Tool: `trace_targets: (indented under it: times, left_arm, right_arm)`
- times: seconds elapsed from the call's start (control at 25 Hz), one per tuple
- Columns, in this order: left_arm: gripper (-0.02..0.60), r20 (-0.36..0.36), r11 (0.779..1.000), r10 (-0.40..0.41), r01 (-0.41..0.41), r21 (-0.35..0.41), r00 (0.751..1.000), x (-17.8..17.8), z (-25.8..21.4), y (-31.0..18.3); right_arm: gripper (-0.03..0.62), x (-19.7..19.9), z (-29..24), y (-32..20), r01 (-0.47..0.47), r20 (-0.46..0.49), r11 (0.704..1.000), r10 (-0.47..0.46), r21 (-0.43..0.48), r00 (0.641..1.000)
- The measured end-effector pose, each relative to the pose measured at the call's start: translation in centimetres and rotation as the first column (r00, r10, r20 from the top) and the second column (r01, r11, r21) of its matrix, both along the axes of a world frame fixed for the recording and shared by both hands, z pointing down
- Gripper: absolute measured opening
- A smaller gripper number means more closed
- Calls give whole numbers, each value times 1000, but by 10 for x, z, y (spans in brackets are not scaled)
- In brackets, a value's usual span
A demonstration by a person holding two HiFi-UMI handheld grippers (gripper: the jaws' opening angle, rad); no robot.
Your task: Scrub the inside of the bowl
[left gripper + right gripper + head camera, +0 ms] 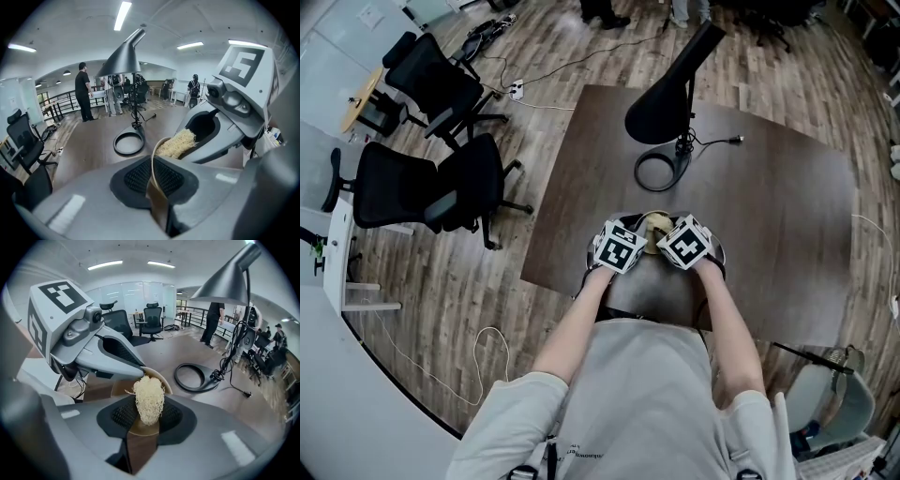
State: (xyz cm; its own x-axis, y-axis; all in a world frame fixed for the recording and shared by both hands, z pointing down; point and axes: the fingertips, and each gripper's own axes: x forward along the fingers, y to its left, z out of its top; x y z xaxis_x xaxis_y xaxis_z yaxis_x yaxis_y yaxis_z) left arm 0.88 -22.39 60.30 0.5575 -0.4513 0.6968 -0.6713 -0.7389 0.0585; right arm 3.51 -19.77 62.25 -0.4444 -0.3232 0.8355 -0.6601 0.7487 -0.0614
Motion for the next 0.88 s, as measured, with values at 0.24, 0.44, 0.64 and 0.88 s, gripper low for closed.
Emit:
trace_targets:
  times: [0.24, 0.44, 0.64, 0.88]
  left_arm:
    - [17, 26, 999, -31, 31, 8, 999, -19, 1, -7]
    - [17, 50, 997, -70, 69, 23, 996, -44, -2, -13]
    - [17, 104, 996, -63, 56, 67, 993, -60, 2, -8]
    - [17, 161, 977, 38, -71, 203, 986, -53, -6, 7]
  right_arm:
    - [130, 8, -4, 0, -14, -4, 1000, 14, 17, 1000]
    - [130, 14, -13, 10, -11, 39, 1000, 11, 12, 999]
    - [130, 26, -25, 11, -13, 47, 1000, 11, 26, 999]
    - [130, 27, -35, -7, -19, 120, 1000, 19, -3, 993]
